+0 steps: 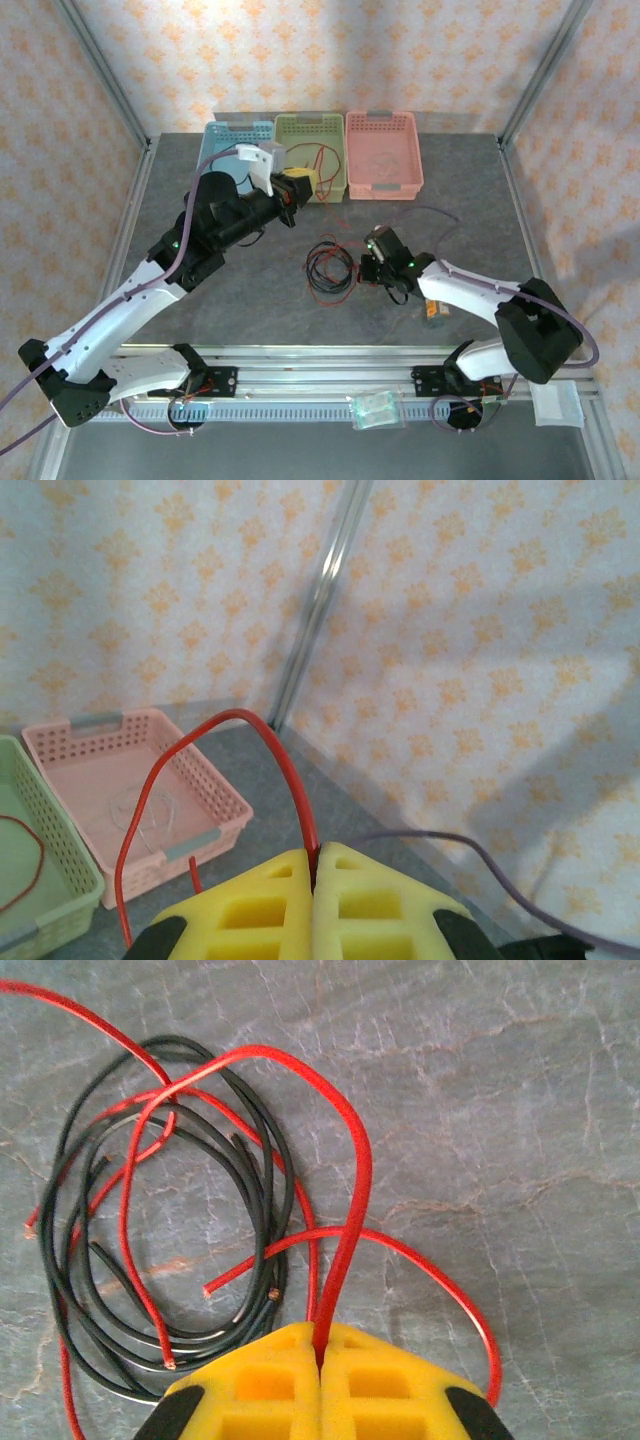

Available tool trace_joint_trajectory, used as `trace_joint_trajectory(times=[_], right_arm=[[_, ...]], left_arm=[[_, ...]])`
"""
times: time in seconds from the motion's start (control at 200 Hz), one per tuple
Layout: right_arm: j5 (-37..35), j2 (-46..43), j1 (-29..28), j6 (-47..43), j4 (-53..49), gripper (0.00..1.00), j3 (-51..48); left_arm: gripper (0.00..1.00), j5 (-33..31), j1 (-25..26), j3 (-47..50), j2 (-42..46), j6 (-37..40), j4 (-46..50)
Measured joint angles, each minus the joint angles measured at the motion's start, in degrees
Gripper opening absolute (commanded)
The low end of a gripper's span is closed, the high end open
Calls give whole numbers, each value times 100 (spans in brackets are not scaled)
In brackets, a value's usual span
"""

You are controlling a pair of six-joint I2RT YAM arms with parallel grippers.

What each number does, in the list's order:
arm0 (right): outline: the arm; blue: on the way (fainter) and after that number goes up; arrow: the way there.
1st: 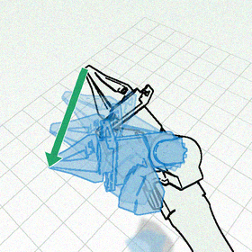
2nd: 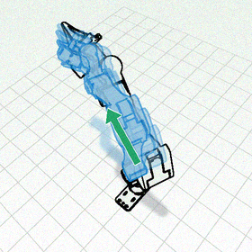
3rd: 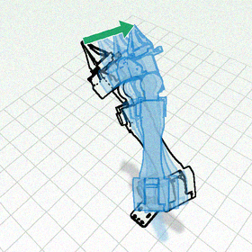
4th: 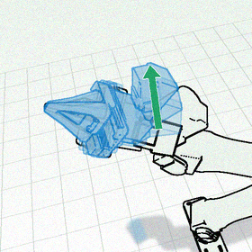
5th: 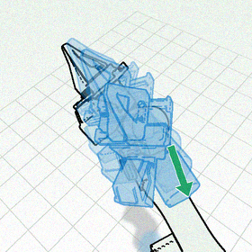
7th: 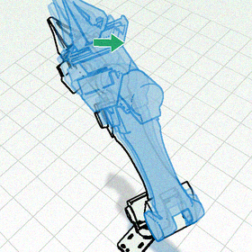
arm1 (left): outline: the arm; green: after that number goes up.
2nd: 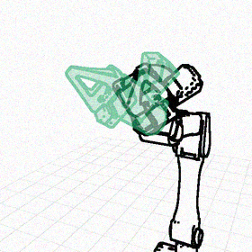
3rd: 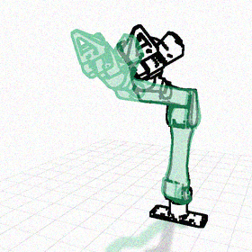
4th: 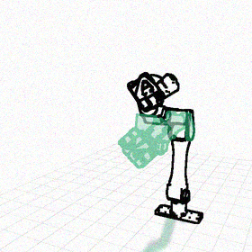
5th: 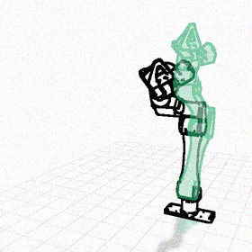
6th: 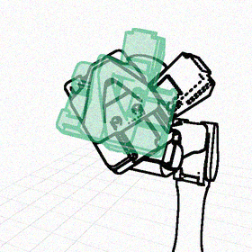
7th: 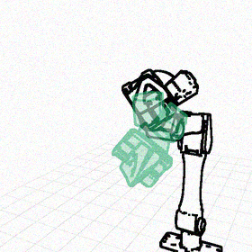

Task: Untangle the cables

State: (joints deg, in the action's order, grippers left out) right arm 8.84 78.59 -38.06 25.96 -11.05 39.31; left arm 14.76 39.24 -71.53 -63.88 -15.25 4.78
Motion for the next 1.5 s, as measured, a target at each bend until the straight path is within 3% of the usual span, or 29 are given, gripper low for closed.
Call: trace_joint_trajectory(times=[0.075, 0.275, 0.506, 0.541, 0.611, 0.641, 0.871, 1.121, 1.412, 1.502], right_arm=[[15, -52, 0, -9, 26, 1, -39], [28, -1119, 2, -321, 282, 41, -343], [-160, -2116, 2, -710, 588, 62, -363], [-199, -2159, 2, -728, 636, 68, -378], [-319, -2251, 2, -728, 756, 94, -450], [-374, -2288, 2, -728, 809, 100, -490], [-826, -2267, 2, -579, 1475, 100, -605], [-1145, -1676, 2, -546, 2009, 100, -415], [-1156, -1611, 2, -562, 1888, 100, -136], [-1193, -1716, 2, -551, 1788, 99, -151]], left_arm=[[0, -227, 0, -328, -166, 87, 181], [0, -874, -35, -901, -654, 297, 422], [0, -1130, -365, -1309, -1471, 385, 540], [0, -1128, -446, -1377, -1628, 385, 540], [0, -1121, -612, -1513, -1917, 382, 546], [0, -1115, -686, -1580, -2039, 380, 551], [0, -1008, -1272, -2304, -3075, 345, 546], [0, -929, -1657, -3303, -4413, 262, 538], [0, -1414, -1685, -5842, -6625, 181, 1403], [0, -1537, -1687, -6212, -7027, 160, 1574]])
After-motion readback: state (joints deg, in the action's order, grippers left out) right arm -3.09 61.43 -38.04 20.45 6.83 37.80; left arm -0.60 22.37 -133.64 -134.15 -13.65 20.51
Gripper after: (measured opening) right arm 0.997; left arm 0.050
